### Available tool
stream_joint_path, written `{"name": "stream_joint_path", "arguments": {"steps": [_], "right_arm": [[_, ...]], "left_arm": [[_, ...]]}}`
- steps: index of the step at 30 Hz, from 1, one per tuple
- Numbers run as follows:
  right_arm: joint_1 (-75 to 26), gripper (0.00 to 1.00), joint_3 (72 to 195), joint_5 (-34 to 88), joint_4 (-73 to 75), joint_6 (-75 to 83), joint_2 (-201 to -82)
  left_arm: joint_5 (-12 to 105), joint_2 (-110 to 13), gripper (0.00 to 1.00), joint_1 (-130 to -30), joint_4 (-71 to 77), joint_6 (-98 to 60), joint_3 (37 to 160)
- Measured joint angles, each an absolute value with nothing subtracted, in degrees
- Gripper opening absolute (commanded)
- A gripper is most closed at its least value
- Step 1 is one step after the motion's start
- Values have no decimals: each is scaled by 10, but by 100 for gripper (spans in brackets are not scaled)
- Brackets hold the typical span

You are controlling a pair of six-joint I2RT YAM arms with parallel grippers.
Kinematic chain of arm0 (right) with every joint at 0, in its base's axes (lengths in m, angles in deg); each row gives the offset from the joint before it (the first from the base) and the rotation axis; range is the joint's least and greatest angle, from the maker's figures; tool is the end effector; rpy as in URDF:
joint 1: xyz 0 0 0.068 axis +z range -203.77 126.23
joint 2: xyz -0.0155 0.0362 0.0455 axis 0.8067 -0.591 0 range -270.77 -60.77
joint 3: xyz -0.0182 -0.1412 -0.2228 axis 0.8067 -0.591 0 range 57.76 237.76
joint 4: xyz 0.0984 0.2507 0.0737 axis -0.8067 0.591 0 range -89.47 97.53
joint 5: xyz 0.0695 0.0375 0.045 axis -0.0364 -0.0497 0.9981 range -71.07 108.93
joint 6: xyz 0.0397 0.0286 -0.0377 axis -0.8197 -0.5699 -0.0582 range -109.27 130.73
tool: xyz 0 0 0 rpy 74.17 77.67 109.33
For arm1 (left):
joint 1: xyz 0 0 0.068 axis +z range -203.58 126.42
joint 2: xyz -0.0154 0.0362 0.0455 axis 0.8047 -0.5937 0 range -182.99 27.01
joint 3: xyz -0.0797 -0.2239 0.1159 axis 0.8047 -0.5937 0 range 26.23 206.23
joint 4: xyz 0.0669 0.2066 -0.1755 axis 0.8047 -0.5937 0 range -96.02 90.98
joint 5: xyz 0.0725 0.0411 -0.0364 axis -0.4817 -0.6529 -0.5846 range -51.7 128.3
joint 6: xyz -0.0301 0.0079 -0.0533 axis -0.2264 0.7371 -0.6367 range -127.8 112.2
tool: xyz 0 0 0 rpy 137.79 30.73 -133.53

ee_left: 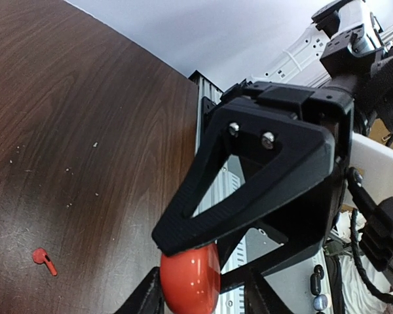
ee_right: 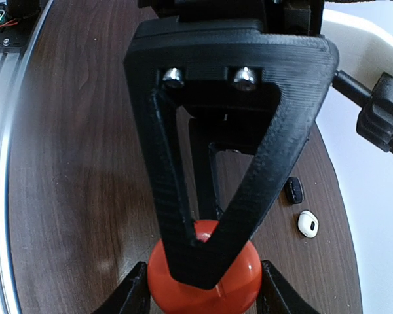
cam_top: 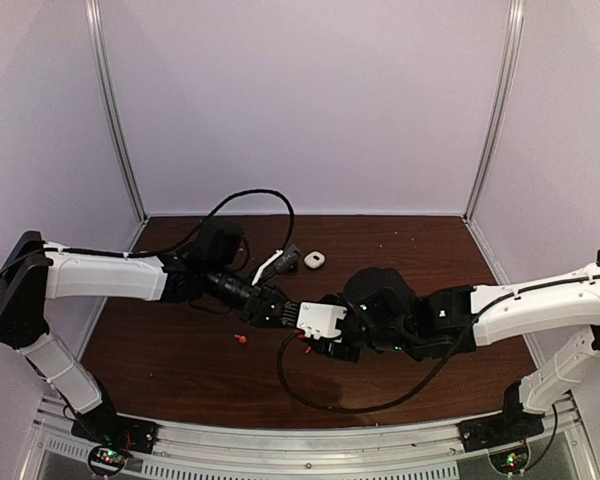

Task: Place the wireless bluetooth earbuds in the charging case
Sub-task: Pass from the right arm to the left, then pass from the left arm to the right

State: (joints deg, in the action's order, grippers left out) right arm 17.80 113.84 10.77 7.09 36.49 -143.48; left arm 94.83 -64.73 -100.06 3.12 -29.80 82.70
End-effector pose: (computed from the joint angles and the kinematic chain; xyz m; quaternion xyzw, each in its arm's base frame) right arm 0.1172 0.3309 0.2363 -0.6365 0.6049 0.1270 0.4613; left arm 0.2206 -0.2887 0.2107 0.3845 0.7092 -0.5802 0.1123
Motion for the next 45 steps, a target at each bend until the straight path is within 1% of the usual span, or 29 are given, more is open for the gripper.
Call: {"name": "stream_joint_path", "arguments": {"steps": [3,8,11,14,15,16,17,18,23,25,30,33,35,40,43,45], "right_arm": [[180,44,1139,102,72,366,-1435],[185,46,1139,92,72,376,-1434],[188,53,1139,80,72,386,-1433],[190,64,1139,70,71,391,-1429],[190,69,1138,64,70,390,-1427],[190,79,1137,60,68,389,-1424],[190,94,1134,52,63,390,-1419],[190,99,1129,43,54,388,-1412],[191,100,1073,-9,-25,386,-1361],[192,100,1028,-41,-85,389,-1326],[182,100,961,-122,-199,394,-1276],[162,100,965,-128,-194,360,-1263],[145,100,982,-101,-169,326,-1258],[101,100,997,35,-130,237,-1229],[81,99,1018,102,-103,177,-1242],[71,96,1037,147,-88,145,-1260]], "left_arm": [[950,-653,33,-1001,37,-300,828],[950,-657,18,-1001,42,-307,828],[952,-657,11,-1001,43,-317,828],[952,-657,7,-1001,53,-321,828],[954,-657,5,-1001,57,-320,829],[955,-656,4,-1002,61,-320,829],[955,-655,3,-1002,66,-319,829],[955,-654,2,-1002,70,-319,829],[938,-633,0,-1003,87,-316,829],[927,-621,0,-1001,93,-316,828],[910,-582,0,-993,113,-317,809],[896,-563,0,-989,129,-317,794],[885,-553,0,-987,137,-315,787],[861,-532,0,-986,164,-305,780],[854,-527,0,-986,175,-293,780],[852,-527,0,-986,177,-286,780]]}}
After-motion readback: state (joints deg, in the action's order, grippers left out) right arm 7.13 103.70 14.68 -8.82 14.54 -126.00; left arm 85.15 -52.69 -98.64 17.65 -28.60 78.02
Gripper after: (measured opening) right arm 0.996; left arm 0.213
